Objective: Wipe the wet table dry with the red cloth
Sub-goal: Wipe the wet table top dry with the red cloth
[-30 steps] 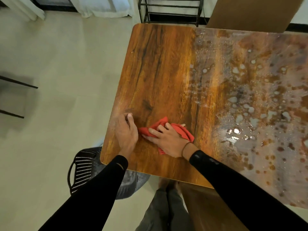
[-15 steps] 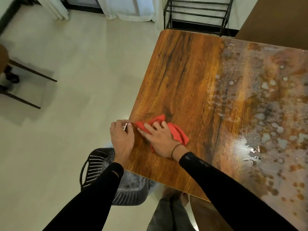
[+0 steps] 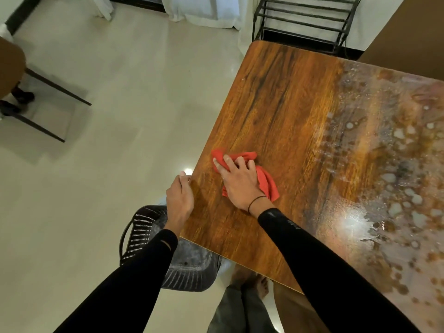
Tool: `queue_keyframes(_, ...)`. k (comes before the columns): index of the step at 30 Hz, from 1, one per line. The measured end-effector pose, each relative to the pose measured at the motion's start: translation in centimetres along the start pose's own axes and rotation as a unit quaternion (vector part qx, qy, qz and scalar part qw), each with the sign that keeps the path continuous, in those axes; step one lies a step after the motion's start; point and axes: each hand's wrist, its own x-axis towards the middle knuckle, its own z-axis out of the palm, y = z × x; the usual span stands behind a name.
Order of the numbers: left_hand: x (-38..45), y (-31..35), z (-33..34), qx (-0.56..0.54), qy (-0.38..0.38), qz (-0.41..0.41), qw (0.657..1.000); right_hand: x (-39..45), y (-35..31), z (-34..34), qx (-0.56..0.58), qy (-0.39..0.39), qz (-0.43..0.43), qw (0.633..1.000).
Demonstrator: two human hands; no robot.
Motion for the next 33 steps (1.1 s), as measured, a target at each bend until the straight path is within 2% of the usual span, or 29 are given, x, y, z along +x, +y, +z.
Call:
queue_keyframes(5, -0.2, -0.6, -1.3, -0.054, -0.007, -0.031, 0.998, -3.1, -4.7, 0.6, 0.019, -0.016, -0.151, 0.988)
queue_keyframes(9, -0.6, -1.5, -2.1, -0.060, -0.014, -0.017, 0.998, -7.0, -4.6, 1.9, -0.019, -0.023, -0.345, 0.938)
queue_keyframes(11, -0.5, -1.4, -2.2, -0.060, -0.024, -0.003, 0.998, -7.1, -2.4, 2.1, -0.028, -0.016, -0.400, 0.916)
queue_keyframes(13, -0.2, -1.3, -2.3, -0.066, -0.033, -0.005, 0.997, -6.2, -0.3, 1.9, -0.033, -0.009, -0.390, 0.920)
queue_keyframes(14, 0.0, -1.4, -2.4, -0.069, -0.038, -0.006, 0.997, -5.4, 0.4, 1.8, -0.033, 0.000, -0.354, 0.935)
queue_keyframes(17, 0.3, -2.0, -2.8, -0.097, -0.059, -0.011, 0.993, -3.1, -1.0, 1.2, -0.024, 0.023, -0.173, 0.984)
queue_keyframes(19, 0.3, -2.6, -3.3, -0.124, -0.072, -0.020, 0.989, -2.1, -3.8, 1.1, -0.007, 0.013, -0.114, 0.993)
queue_keyframes(21, 0.2, -2.9, -3.5, -0.136, -0.076, -0.031, 0.987, -2.7, -6.5, 1.3, -0.007, -0.001, -0.169, 0.986)
queue_keyframes(23, 0.1, -2.8, -3.8, -0.137, -0.079, -0.028, 0.987, -4.8, -8.0, 1.7, -0.033, -0.015, -0.292, 0.956)
queue_keyframes(25, 0.1, -2.5, -3.9, -0.127, -0.082, -0.018, 0.988, -7.1, -7.8, 2.1, -0.042, -0.036, -0.379, 0.924)
queue_keyframes(27, 0.1, -2.3, -3.9, -0.108, -0.092, -0.005, 0.990, -8.6, -6.0, 2.4, -0.043, -0.034, -0.422, 0.905)
queue_keyframes(30, -0.3, -2.2, -3.4, -0.080, -0.090, 0.013, 0.993, -9.7, -1.5, 2.6, -0.057, -0.028, -0.409, 0.910)
queue_keyframes(31, -0.4, -2.2, -3.2, -0.061, -0.082, 0.021, 0.995, -9.7, 0.2, 2.5, -0.062, -0.019, -0.370, 0.927)
queue_keyframes(33, -1.0, -2.1, -2.5, -0.021, -0.059, 0.035, 0.997, -9.3, 2.9, 2.0, -0.062, 0.005, -0.233, 0.970)
